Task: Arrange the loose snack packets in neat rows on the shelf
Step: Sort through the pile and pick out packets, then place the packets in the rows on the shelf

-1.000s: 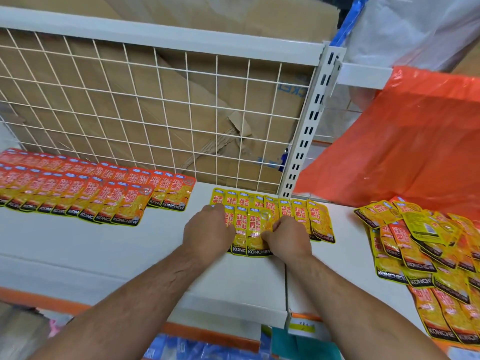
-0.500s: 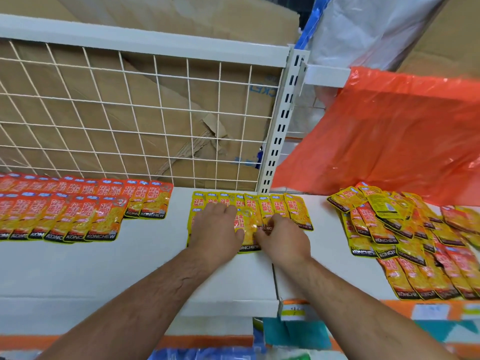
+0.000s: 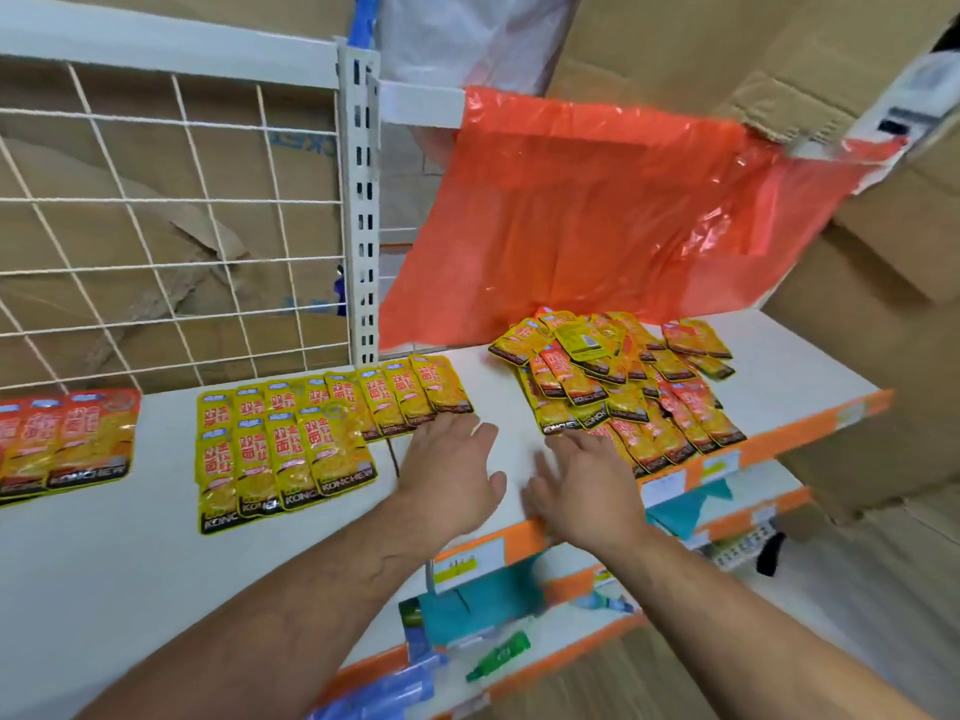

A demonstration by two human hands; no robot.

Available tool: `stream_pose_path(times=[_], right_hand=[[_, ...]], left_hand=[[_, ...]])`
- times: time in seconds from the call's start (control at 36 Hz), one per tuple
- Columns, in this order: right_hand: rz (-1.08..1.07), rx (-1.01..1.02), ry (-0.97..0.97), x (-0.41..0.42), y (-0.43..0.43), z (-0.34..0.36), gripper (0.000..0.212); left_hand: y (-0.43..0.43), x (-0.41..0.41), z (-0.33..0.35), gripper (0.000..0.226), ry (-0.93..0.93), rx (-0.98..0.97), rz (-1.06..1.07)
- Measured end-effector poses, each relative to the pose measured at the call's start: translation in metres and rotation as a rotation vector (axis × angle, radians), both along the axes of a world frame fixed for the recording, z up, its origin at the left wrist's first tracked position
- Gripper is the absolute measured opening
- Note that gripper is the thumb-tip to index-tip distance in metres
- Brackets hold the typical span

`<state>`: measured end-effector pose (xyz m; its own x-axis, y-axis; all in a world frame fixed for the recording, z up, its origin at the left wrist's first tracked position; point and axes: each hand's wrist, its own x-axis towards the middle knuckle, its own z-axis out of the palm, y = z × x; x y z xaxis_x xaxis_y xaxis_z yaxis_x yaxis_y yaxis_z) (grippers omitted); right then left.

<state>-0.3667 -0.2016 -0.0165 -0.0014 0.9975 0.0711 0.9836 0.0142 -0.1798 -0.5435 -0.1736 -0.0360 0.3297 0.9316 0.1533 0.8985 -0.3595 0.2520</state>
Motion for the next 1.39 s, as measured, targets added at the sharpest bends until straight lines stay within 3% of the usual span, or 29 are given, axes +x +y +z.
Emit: stream_pose_path(times=[0.58,0.81,0.94,1.06,1.39], right_hand=[[0.111,-0.005,0.097,0.201,0.045,-0.009,0.050],[0.049,-0.009,0.114,0.272,0.070,-0.006,0.046],[-0.027,-0.024,0.153,0.295,0.090,-0.012,0.041],[-0.065,-0.084,0.263,0.303,0.107,-0.018,0.055],[-0.116,-0.164,0.332,0.309,0.131,-0.023,0.058]], left_hand=[[0.005,0.204,0.010,0.047,0.063,-0.023,0.143],[0.025,0.284,0.012,0.039,0.035,-0.011,0.151],[0.044,0.315,0.011,0.029,0.060,0.014,0.190],[0.059,0.335,0.018,0.034,0.073,-0.068,0.276],[0.081,0.361,0.016,0.048,-0.013,-0.260,0.502]])
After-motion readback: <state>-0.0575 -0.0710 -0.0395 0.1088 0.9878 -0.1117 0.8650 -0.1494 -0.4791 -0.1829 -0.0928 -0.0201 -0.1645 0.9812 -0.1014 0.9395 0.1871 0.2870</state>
